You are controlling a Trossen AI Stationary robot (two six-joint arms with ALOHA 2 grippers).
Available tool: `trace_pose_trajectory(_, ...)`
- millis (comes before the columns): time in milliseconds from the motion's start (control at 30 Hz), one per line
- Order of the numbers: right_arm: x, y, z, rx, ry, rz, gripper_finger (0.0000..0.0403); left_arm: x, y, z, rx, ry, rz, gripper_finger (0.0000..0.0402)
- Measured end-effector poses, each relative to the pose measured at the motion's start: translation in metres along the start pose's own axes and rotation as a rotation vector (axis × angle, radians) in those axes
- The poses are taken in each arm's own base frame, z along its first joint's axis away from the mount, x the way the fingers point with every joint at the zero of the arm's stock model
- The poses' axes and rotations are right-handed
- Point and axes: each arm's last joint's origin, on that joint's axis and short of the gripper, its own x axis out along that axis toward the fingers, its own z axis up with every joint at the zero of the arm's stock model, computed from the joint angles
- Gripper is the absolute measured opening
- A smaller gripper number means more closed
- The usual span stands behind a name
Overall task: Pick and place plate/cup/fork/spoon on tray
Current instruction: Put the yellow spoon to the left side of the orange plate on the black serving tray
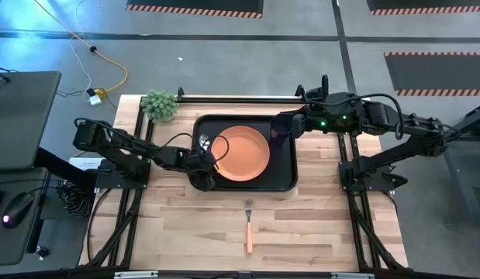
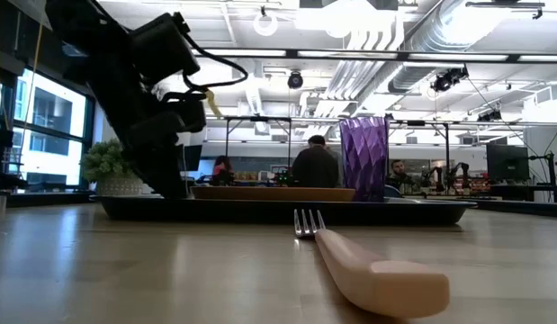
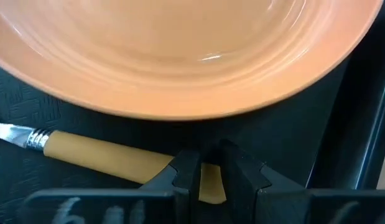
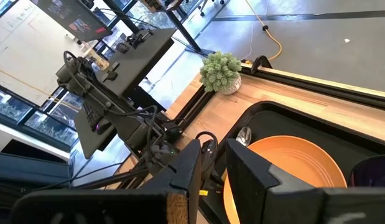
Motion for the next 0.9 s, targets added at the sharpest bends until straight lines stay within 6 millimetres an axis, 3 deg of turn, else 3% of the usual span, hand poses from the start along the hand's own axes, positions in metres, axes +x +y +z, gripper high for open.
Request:
trace_pose_trajectory(633, 0.0, 0.0, 0.0, -0.001, -0.002, -0.002, 0.0067, -0.006, -0.003, 0.001, -0.02, 0.078, -0.046, 0.0051)
trace_pose_trajectory(900, 0.002, 0.001, -0.001, 0.002, 0.008, -0.001, 0.0067, -0.029, -0.001, 0.007, -0.022, 0.058, -0.055, 0.0051)
